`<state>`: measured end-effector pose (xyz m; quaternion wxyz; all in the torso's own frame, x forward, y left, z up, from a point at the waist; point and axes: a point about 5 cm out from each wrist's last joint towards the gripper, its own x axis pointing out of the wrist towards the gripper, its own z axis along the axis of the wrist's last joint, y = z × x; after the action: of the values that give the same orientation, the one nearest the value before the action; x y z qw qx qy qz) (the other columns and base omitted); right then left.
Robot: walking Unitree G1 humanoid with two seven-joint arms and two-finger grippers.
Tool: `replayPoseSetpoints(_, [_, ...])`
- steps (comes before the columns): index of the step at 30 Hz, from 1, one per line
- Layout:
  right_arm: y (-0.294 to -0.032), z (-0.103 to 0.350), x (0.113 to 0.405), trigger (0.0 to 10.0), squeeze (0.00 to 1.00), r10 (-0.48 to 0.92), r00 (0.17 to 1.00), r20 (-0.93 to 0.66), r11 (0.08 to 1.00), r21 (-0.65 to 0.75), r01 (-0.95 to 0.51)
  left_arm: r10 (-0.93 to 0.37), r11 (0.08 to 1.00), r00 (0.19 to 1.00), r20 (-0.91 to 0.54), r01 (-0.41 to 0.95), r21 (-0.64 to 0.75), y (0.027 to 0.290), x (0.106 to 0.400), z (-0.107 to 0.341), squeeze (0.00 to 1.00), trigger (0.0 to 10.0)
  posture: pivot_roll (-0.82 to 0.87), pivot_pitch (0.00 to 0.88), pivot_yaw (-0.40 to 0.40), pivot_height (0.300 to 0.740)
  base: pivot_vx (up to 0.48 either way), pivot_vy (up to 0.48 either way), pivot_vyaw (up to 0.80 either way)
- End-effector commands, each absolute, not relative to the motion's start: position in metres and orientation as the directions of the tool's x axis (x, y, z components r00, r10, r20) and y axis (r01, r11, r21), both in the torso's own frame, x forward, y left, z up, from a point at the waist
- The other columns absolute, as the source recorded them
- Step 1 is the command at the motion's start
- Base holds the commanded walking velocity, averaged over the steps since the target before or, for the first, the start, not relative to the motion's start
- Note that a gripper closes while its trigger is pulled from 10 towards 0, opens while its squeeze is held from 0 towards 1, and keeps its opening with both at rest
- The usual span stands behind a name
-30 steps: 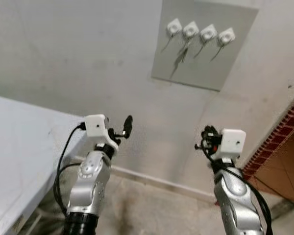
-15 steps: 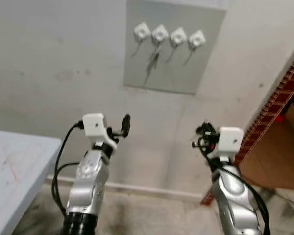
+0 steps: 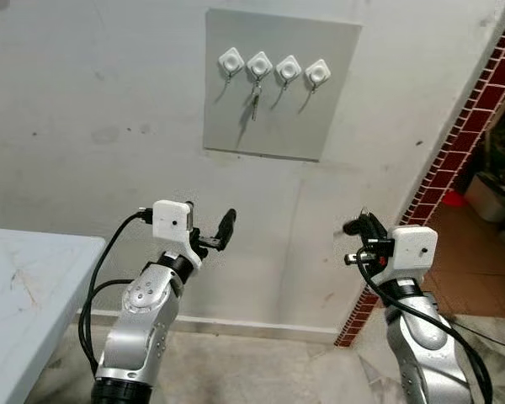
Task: Hang keys on a hook
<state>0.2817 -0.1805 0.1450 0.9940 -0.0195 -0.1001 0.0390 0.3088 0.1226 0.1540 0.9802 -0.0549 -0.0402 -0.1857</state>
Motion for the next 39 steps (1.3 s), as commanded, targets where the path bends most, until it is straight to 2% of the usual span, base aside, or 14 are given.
replayPoseSetpoints(1, [-0.1803, 0.1597, 0.2847, 10.0, 0.0, 0.083, 0.964, 0.251, 0.996, -0.047, -0.073, -0.376, 0.918, 0.918, 0.127, 0.388, -0.084, 0.1193, 0.3131, 0.166, 0.0, 10.0, -0.01, 0.008, -0.053, 0.74, 0.0, 0.0, 0.0])
replayPoseSetpoints(8, [-0.1729, 0.1629, 0.2853, 10.0, 0.0, 0.084, 0.96, 0.266, 0.996, -0.027, -0.08, -0.389, 0.909, 0.911, 0.136, 0.404, -0.1, 0.1171, 0.3146, 0.1701, 0.0, 10.0, -0.01, 0.019, -0.047, 0.74, 0.239, 0.0, 0.0])
replayPoseSetpoints(29, [-0.1727, 0.1607, 0.2814, 10.0, 0.0, 0.052, 0.966, 0.254, 0.999, -0.003, -0.053, -0.362, 0.915, 0.925, 0.117, 0.377, -0.142, 0.1184, 0.3152, 0.17, 0.0, 10.0, -0.01, 0.031, -0.043, 0.74, 0.331, 0.0, 0.0])
replayPoseSetpoints(39, [-0.1712, 0.1588, 0.2814, 10.0, 0.0, 0.055, 0.968, 0.243, 0.998, 0.009, -0.059, -0.354, 0.916, 0.929, 0.112, 0.368, -0.158, 0.1169, 0.3146, 0.1682, 0.0, 10.0, -0.01, 0.024, -0.047, 0.74, 0.0, 0.0, 0.0])
